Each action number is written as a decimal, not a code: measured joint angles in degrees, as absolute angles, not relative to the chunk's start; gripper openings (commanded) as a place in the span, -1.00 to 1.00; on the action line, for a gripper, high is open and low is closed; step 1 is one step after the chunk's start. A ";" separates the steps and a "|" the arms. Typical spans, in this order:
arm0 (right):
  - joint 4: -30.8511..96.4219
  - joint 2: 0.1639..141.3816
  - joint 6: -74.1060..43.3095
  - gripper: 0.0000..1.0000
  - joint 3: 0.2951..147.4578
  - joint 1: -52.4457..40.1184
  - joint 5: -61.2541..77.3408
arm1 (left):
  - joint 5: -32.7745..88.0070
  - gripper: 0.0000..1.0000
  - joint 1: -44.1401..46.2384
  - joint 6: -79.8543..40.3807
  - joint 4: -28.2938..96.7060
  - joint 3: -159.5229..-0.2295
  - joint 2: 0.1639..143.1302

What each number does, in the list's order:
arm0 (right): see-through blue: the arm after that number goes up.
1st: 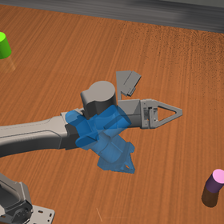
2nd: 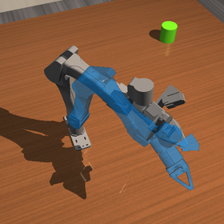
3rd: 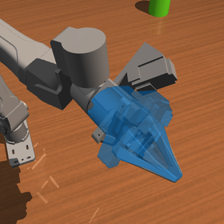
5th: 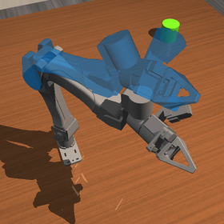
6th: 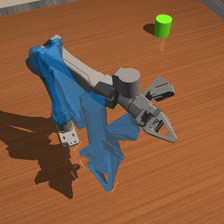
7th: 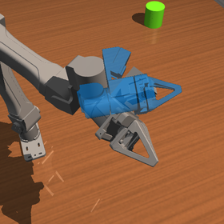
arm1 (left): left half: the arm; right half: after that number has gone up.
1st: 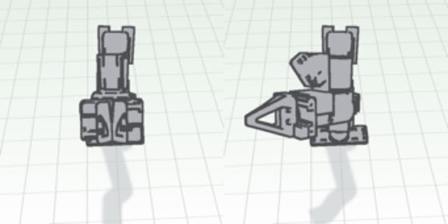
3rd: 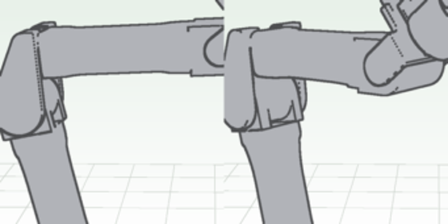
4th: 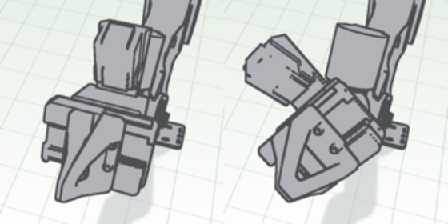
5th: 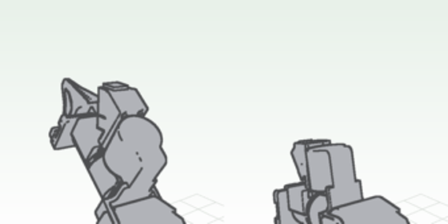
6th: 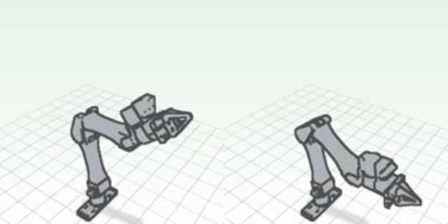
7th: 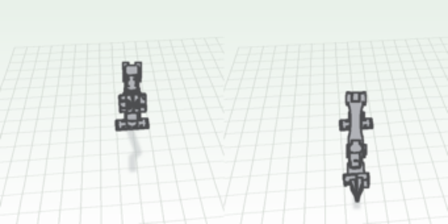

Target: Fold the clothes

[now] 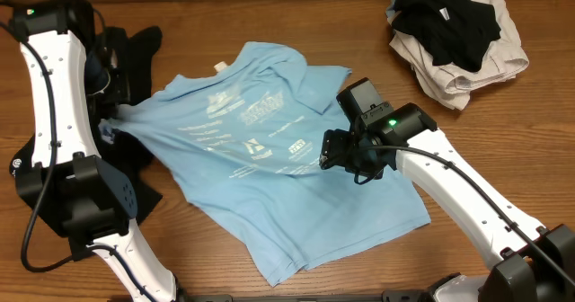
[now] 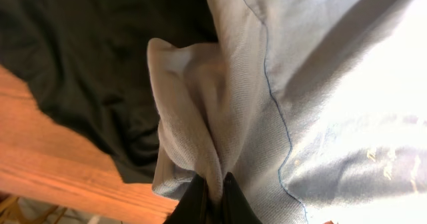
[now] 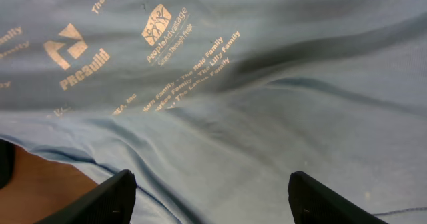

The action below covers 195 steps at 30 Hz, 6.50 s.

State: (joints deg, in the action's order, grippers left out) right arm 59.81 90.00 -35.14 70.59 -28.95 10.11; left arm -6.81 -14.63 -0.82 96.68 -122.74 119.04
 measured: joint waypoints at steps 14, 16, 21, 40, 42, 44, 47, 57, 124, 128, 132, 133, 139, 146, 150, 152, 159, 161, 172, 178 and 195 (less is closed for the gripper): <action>57.74 95.29 -31.81 0.48 65.12 -28.12 11.77 | -7.46 -0.92 -15.11 -1.56 94.45 -122.74 119.00; 57.67 96.42 -32.34 0.49 63.18 -28.03 11.84 | -6.87 -0.92 -14.72 -1.56 94.04 -122.74 119.00; 56.80 97.14 -33.91 0.50 59.64 -26.79 11.92 | -4.71 -0.91 -13.34 -1.56 91.48 -122.74 119.00; 46.61 97.80 -32.84 0.36 51.57 1.43 18.96 | -2.52 -0.91 -5.87 -1.56 87.46 -122.74 119.00; 43.55 98.32 -31.66 0.34 51.99 4.97 20.21 | -1.06 -0.92 -5.87 -1.56 87.46 -122.74 119.00; 39.35 99.04 -30.00 0.30 52.75 8.19 20.82 | 1.21 -0.91 -5.87 -1.56 87.42 -122.74 119.00; 37.23 100.64 -27.40 0.25 54.76 11.81 20.32 | 6.02 -0.91 -5.85 -1.56 87.39 -122.74 119.00; 60.40 102.50 -16.84 0.37 70.65 12.16 19.59 | 13.17 -0.92 -3.18 -1.56 86.08 -122.74 119.00; 46.09 85.82 -38.57 -0.36 42.63 -45.47 14.72 | 7.38 -0.92 -2.50 -1.56 84.84 -122.74 119.00; 46.44 85.82 -39.05 -0.36 42.61 -45.47 13.58 | 7.22 -0.92 -2.50 -1.56 84.86 -122.74 119.00; 47.03 85.82 -40.51 -0.35 41.43 -45.47 11.40 | 7.22 -0.92 -2.50 -1.56 84.88 -122.74 119.00; 47.05 85.82 -40.71 -0.35 41.10 -45.47 11.18 | 7.20 -0.92 -2.50 -1.56 84.88 -122.74 119.00; 46.76 85.82 -41.36 -0.35 40.36 -45.47 10.48 | 7.20 -0.92 -2.50 -1.56 84.88 -122.74 119.00; 45.47 85.82 -40.69 -0.43 40.32 -45.91 10.50 | 7.20 -0.92 -2.50 -1.56 84.90 -122.74 119.00; 44.49 85.82 -39.20 -0.51 40.32 -46.02 10.48 | 7.03 -0.91 -2.50 -1.56 84.86 -122.74 119.00; 43.97 85.82 -38.13 -0.53 40.32 -46.09 10.50 | 6.72 -0.92 -2.50 -1.56 84.73 -122.74 119.00; 42.98 85.82 -36.80 -0.92 40.29 -46.17 10.46 | 6.15 -0.92 -2.50 -1.56 84.25 -122.74 119.00; 42.78 85.82 -36.36 -0.92 40.25 -46.17 10.50 | 5.76 -0.91 -2.50 -1.56 83.96 -122.74 119.00; 56.07 83.88 -36.60 -0.92 49.80 -40.86 7.60 | -0.51 -0.92 -3.64 -3.90 88.05 -126.67 119.00; 75.48 78.11 -30.26 -0.92 78.22 -30.00 2.15 | -0.97 -0.92 -6.48 -4.60 95.55 -140.75 117.67; 97.01 75.24 -14.92 -0.93 145.34 -8.82 -2.37 | -2.96 -0.92 -10.72 -4.56 92.25 -154.32 87.11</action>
